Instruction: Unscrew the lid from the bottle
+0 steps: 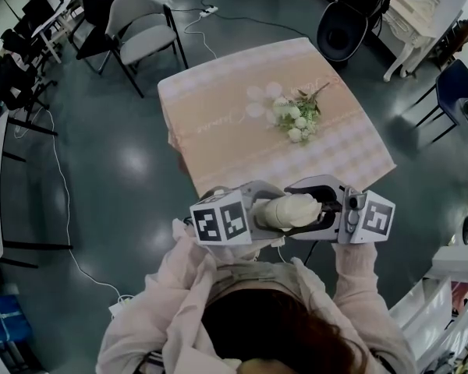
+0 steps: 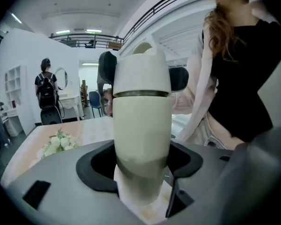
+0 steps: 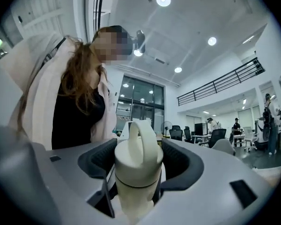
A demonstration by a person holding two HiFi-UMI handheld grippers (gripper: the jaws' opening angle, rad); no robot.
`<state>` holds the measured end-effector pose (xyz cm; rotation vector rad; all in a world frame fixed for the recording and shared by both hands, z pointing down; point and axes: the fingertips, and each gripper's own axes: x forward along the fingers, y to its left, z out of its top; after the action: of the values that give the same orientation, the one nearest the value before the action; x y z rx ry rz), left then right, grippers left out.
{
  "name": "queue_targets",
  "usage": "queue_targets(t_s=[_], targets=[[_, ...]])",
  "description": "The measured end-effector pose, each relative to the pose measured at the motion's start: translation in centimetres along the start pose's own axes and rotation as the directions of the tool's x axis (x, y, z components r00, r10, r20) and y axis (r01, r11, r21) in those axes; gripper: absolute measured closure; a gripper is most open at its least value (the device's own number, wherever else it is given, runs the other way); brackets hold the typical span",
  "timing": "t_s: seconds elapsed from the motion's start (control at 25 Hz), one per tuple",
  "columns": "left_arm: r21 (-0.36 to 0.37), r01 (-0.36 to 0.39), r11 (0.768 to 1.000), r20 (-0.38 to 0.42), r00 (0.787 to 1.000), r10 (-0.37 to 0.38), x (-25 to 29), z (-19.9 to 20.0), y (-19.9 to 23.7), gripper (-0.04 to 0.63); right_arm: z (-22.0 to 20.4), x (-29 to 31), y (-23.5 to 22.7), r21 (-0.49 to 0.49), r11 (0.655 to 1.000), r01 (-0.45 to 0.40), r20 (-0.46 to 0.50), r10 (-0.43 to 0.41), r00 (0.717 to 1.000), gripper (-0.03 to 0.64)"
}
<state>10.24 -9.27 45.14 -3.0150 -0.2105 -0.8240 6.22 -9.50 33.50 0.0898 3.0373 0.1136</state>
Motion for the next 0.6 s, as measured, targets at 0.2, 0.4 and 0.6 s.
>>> queue_targets(t_s=[0.2,0.4,0.6], targets=[[-0.169,-0.249,0.953,0.02,0.966,0.256,-0.8,-0.6,4.0,0.279,-0.4,-1.9,-4.6,0.155,0.927,0.34,0.07,-0.354,0.933,0.233],[-0.217,-0.375,0.901,-0.048,0.926,0.374,-0.8,-2.4,5.6,0.279,-2.7,-2.4,-6.3,0.171,0.776,0.607,-0.025,-0.612,0.79,0.278],[-0.193,-0.316,0.929,-0.033,0.948,0.316,-1.0,-2.3,4.9,0.279,-2.4,-1.2,-5.3,0.107,0.854,0.509,-0.052,-0.506,0.861,0.327]])
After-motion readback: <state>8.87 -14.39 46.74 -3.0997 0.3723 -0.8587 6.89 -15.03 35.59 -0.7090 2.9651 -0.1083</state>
